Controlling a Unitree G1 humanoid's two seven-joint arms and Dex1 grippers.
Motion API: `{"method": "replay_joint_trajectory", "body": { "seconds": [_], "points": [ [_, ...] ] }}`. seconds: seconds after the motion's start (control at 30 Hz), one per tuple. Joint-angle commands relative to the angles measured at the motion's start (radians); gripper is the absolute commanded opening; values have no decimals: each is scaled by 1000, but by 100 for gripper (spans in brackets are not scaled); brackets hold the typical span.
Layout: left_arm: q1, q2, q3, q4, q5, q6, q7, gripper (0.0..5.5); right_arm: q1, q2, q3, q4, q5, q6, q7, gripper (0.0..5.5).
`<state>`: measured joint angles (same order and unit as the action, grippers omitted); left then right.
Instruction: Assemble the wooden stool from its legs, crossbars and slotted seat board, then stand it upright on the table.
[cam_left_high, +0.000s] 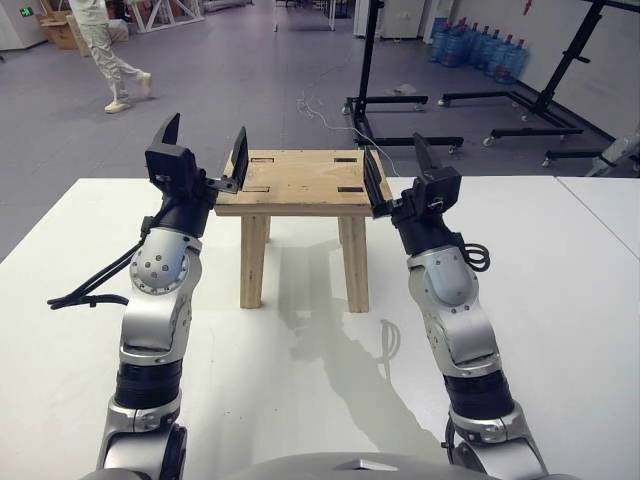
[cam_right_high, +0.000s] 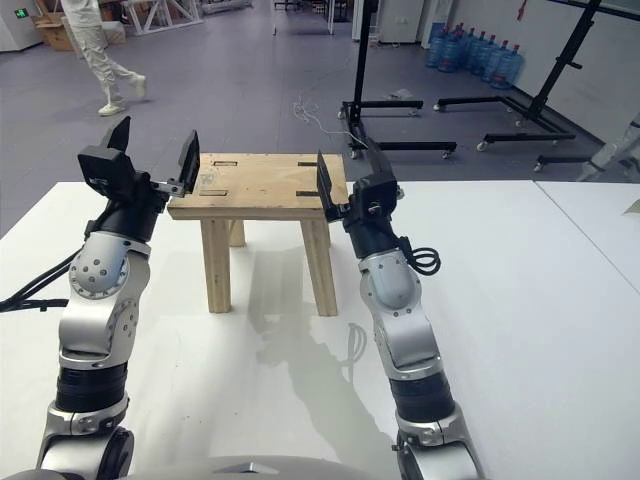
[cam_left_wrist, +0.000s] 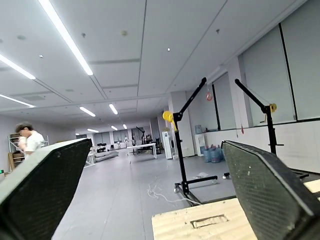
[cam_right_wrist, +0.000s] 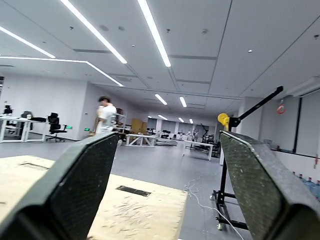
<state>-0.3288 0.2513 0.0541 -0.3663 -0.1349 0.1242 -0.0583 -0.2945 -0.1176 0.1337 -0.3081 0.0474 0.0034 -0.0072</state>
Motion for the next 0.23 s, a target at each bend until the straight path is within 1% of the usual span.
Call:
{"method": "replay_joint_trajectory", "body": {
  "seconds": [0.03,0.23],
  "points": [
    [-10,-11,-6,12,26,-26,-8,475,-31,10,-44,29,-14,-14,-6,369],
    [-8,-25,-19,9,55,-40,-19,475,-34,27,-46,28,-21,-14,17,369]
  ]
}}
